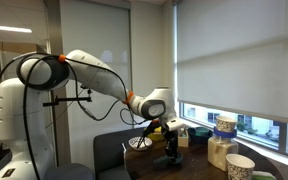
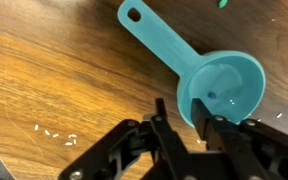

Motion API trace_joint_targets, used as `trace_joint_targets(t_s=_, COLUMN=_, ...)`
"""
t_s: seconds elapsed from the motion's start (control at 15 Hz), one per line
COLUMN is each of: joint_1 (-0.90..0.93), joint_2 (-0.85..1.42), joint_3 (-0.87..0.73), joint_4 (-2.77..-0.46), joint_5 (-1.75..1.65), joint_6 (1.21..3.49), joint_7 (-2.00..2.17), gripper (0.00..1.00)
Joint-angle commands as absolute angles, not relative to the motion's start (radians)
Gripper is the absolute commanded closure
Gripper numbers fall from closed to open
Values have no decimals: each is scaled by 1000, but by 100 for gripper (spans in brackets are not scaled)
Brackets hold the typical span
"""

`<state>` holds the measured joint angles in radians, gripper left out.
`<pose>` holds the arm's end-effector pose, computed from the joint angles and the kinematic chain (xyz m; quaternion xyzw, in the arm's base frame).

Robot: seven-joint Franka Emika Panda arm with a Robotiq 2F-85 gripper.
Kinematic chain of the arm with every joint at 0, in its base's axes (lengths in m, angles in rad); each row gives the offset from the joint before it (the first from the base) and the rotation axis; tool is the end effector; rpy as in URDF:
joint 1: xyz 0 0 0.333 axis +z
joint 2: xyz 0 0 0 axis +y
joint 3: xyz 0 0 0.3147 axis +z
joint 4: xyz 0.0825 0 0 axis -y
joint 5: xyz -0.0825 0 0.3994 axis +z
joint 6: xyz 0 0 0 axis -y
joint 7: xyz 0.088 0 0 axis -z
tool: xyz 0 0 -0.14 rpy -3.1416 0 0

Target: Remove the blue scoop from the paper plate and put it on the table

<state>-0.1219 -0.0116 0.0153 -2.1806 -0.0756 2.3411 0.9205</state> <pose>0.5626 -0.0632 0.3691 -0.8789 0.4683 -0.0905 0.0070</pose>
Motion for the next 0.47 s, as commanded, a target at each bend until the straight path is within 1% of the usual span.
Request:
trace_joint_targets(t_s=0.0, joint_1=-74, joint_2=-143, joint_3=7, joint_4=-2275, joint_5=-44, joint_6=2380, joint_7=758, gripper=33)
trace_joint_targets(t_s=0.07, joint_1=-86, joint_2=-38, joint_3=-5, joint_4=-2193, joint_5=-67, joint_6=2357, joint_7=826, gripper=52)
trace_joint_targets(t_s=0.2, joint_1=-76, joint_2=-89, joint_3=5, joint_4=-2222, joint_5=-67, joint_6=2358, joint_7=790, gripper=37)
trace_joint_targets(t_s=0.27, joint_1=-74, joint_2=-109, joint_3=8, joint_4=-2236, joint_5=-66, joint_6=2358, joint_7=784, gripper=33)
trace_joint_targets(t_s=0.4, joint_1=-76, joint_2=-128, joint_3=10, joint_4=-2251, joint_5=-66, joint_6=2358, joint_7=777, gripper=33)
